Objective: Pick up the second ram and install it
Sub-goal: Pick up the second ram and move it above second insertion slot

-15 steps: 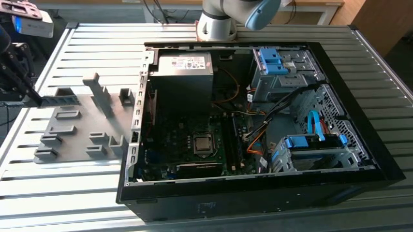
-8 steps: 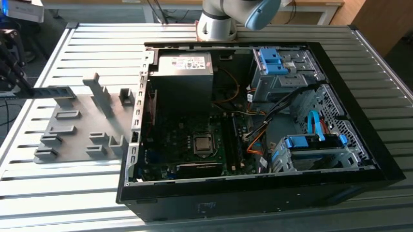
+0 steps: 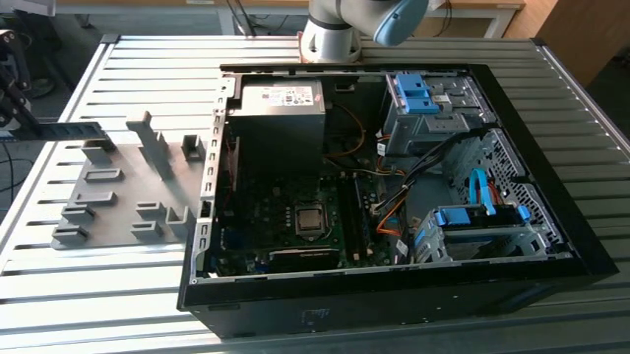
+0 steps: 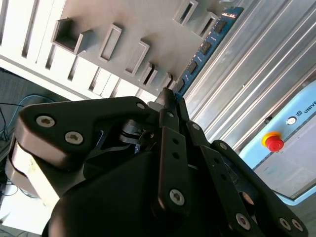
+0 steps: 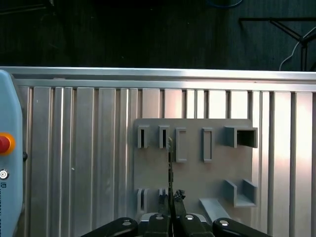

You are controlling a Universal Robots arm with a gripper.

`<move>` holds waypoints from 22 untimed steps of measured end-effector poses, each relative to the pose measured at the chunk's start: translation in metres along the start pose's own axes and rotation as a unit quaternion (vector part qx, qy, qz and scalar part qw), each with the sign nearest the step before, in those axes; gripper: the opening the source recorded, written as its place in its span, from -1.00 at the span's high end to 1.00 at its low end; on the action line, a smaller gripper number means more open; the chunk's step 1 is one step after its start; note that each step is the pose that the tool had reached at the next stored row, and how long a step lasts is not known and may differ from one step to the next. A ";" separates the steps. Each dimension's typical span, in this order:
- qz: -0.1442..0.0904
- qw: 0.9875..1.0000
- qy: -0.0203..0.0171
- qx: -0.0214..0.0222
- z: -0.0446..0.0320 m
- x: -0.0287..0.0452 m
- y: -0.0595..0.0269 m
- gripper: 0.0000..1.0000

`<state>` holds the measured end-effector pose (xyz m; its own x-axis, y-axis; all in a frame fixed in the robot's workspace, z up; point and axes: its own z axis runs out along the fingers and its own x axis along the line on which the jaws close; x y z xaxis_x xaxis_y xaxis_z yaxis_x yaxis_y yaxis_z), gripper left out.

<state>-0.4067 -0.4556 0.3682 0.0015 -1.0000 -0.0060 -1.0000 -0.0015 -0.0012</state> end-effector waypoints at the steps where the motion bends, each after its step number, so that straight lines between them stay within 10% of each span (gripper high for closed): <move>1: 0.000 1.000 0.000 0.000 -0.0022 0.0000 0.0000 0.72; 14: 0.000 1.000 0.000 0.000 -0.0114 -0.0001 -0.0012 0.72; 22: 0.000 1.000 0.000 0.000 -0.0109 0.0000 -0.0236 0.72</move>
<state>-0.3831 -0.4556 0.3791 0.0016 -1.0000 -0.0060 -1.0000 -0.0016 -0.0011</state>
